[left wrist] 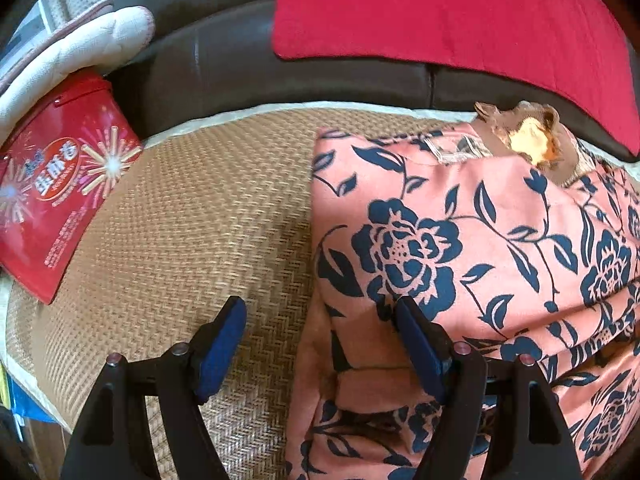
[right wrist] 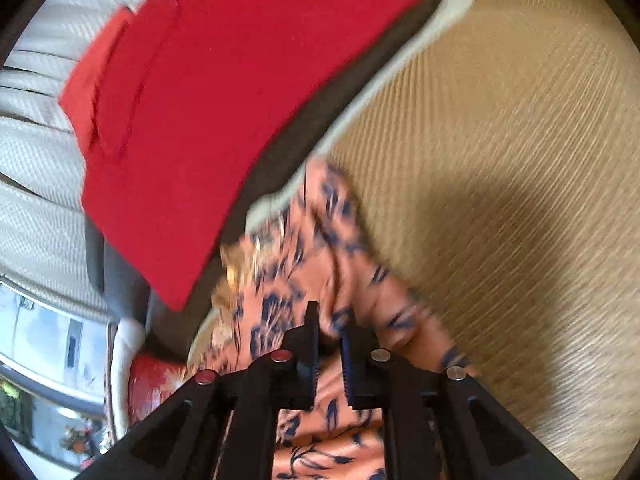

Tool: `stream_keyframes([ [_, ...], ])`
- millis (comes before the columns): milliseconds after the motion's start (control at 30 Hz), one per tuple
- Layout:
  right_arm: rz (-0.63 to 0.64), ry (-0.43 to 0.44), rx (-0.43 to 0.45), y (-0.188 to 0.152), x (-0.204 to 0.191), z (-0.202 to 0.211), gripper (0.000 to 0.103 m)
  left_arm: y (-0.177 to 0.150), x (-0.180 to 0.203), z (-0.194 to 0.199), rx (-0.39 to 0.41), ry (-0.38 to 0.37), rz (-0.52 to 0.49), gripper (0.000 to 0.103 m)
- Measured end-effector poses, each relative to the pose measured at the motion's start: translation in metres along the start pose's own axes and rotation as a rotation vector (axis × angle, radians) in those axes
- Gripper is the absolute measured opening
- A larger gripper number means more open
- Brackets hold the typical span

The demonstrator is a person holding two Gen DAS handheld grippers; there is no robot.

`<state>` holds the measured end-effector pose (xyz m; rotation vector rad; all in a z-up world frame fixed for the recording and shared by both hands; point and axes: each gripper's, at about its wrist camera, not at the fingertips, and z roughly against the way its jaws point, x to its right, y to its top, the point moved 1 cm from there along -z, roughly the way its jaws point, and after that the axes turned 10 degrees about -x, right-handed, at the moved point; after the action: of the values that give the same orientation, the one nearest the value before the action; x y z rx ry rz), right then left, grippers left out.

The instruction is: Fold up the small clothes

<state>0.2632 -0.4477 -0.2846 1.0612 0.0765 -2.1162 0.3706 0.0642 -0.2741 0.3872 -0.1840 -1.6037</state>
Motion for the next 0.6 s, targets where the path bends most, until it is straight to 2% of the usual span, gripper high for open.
stream_keyframes([
  [67, 0.039, -0.008, 0.068, 0.005, -0.002, 0.010, 0.014, -0.003, -0.001, 0.017, 0.053, 0.008, 0.005, 0.077],
  [133, 0.098, -0.016, 0.099, 0.005, -0.012, 0.014, 0.014, -0.004, 0.004, 0.033, 0.114, -0.001, 0.008, 0.077],
  [167, 0.129, -0.021, 0.100, 0.003, -0.020, 0.013, 0.014, -0.003, 0.009, 0.041, 0.145, -0.026, 0.008, 0.077],
  [267, 0.256, -0.033, 0.053, -0.009, -0.046, 0.001, 0.014, 0.000, 0.027, 0.046, 0.163, -0.055, -0.016, 0.077],
  [367, 0.358, -0.066, -0.003, -0.018, -0.069, -0.026, 0.014, 0.006, 0.049, 0.037, 0.119, -0.064, -0.055, 0.077],
  [467, 0.401, -0.105, -0.041, -0.023, -0.076, -0.050, 0.014, 0.011, 0.062, 0.024, 0.083, -0.043, -0.071, 0.077],
  [533, 0.419, -0.160, -0.068, -0.023, -0.076, -0.065, 0.014, 0.010, 0.068, 0.011, 0.039, 0.012, -0.085, 0.077],
  [600, 0.408, -0.261, -0.103, -0.020, -0.067, -0.084, 0.014, 0.010, 0.070, -0.004, -0.020, 0.044, -0.090, 0.078],
])
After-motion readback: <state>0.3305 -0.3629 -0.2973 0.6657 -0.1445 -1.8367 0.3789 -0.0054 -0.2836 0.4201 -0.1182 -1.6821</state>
